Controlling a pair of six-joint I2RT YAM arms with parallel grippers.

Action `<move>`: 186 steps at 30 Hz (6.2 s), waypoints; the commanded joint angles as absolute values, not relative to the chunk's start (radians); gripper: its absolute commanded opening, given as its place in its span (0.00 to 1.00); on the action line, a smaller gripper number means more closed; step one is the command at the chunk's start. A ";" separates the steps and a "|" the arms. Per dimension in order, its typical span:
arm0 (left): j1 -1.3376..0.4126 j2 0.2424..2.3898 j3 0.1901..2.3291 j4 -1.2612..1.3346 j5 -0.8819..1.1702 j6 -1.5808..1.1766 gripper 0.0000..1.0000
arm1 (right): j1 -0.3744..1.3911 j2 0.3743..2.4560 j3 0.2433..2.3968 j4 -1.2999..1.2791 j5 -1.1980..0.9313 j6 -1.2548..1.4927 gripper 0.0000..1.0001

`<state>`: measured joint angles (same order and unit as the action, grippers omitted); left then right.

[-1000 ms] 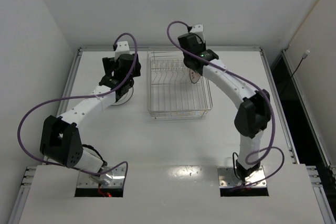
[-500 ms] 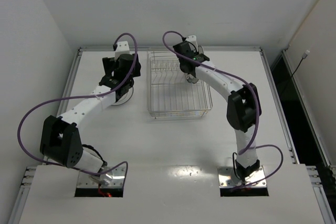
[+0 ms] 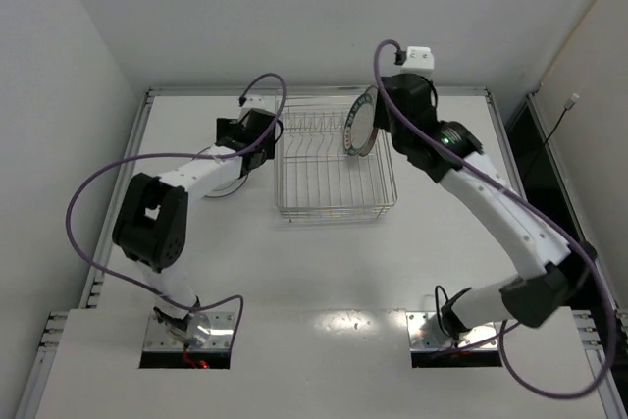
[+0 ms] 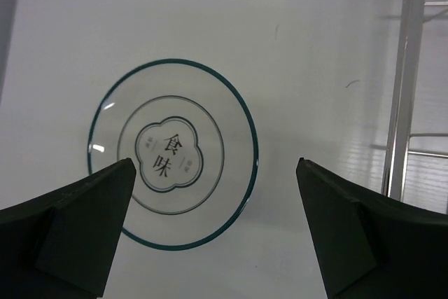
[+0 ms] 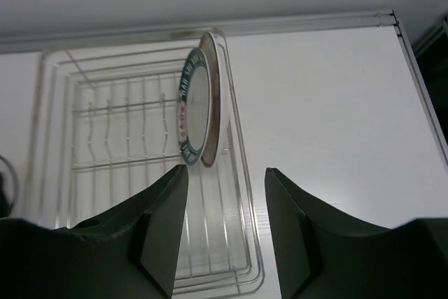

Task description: Load the plates into the dish rack

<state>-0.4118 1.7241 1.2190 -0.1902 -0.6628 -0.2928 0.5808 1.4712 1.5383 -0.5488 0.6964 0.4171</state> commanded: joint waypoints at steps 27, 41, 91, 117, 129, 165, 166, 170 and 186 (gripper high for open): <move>-0.387 2.148 1.402 -0.387 -0.600 -0.327 0.44 | 0.623 1.095 1.399 -0.606 0.608 0.502 0.46; -0.291 2.184 1.420 -0.397 -0.506 -0.327 0.40 | 0.623 1.029 1.440 -0.676 0.637 0.502 0.49; -0.606 1.884 1.549 0.463 -0.129 -0.945 0.00 | 0.614 0.692 1.213 -0.815 0.568 0.520 0.53; -0.615 1.919 1.437 0.649 -0.149 -1.026 0.00 | 0.614 0.683 1.195 -0.842 0.577 0.511 0.54; -0.644 1.881 1.417 0.709 -0.176 -1.026 0.00 | 0.614 0.683 1.186 -0.842 0.577 0.511 0.54; -0.684 1.827 1.396 0.632 -0.330 -0.957 0.00 | 0.614 0.683 1.177 -0.842 0.577 0.511 0.54; -0.684 1.827 1.396 0.632 -0.342 -0.957 0.00 | 0.614 0.692 1.177 -0.842 0.577 0.511 0.54; -0.684 1.836 1.387 0.623 -0.351 -0.948 0.00 | 0.614 0.692 1.177 -0.842 0.577 0.511 0.54; -0.684 1.931 1.463 0.522 -0.335 -0.891 0.00 | 0.614 0.692 1.167 -0.851 0.568 0.511 0.55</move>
<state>-0.6811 1.9118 1.3907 0.4911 -0.3389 -0.9199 0.6174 0.6865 1.1725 -0.8688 0.5674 0.5228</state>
